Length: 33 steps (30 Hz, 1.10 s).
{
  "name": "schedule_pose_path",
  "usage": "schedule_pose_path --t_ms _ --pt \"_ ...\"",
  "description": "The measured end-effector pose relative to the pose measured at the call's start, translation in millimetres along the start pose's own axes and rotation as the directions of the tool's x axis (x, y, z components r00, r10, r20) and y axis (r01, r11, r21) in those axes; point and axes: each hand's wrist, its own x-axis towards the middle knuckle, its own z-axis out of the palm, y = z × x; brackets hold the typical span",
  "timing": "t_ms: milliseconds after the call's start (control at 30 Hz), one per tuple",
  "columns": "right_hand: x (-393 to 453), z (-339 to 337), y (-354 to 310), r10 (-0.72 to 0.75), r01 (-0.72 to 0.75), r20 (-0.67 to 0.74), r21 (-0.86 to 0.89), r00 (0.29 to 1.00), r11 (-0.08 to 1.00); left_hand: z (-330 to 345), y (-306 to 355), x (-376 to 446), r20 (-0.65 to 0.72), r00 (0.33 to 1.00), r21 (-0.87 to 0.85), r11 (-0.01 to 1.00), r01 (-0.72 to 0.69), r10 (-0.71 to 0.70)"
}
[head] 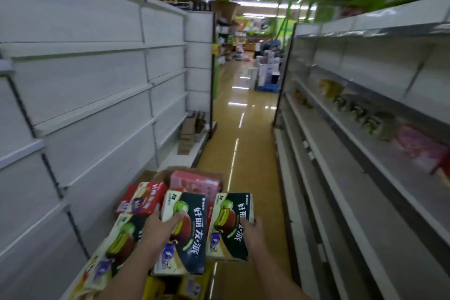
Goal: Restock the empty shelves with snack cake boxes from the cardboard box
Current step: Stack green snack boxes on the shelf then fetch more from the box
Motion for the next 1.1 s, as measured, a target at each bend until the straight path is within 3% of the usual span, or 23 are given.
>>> schedule_pose_path --t_ms 200,467,600,800,967,1100 --pt "4 -105 -21 0.06 -0.021 -0.217 0.178 0.974 0.984 78 18 -10 0.016 1.0 0.072 0.997 -0.024 0.023" --pt "-27 -157 -29 0.092 -0.05 -0.088 0.402 0.992 0.914 146 39 -23 0.267 0.963 0.198 0.977 -0.081 0.025" --pt "-31 -143 -29 0.077 -0.06 -0.036 0.345 0.996 0.937 164 48 -33 0.419 0.906 0.084 0.996 0.018 -0.052" --pt "-28 -133 -25 0.117 -0.095 -0.083 0.23 0.99 0.969 173 43 -33 0.542 0.83 -0.075 0.977 0.201 -0.129" --pt "-17 -134 -23 0.155 -0.139 -0.056 0.213 0.986 0.967 195 32 -18 0.693 0.701 -0.102 0.939 0.33 -0.171" --pt "3 -140 -28 0.143 -0.134 -0.037 0.179 0.989 0.975 211 40 -9 0.712 0.681 -0.135 0.919 0.371 -0.171"
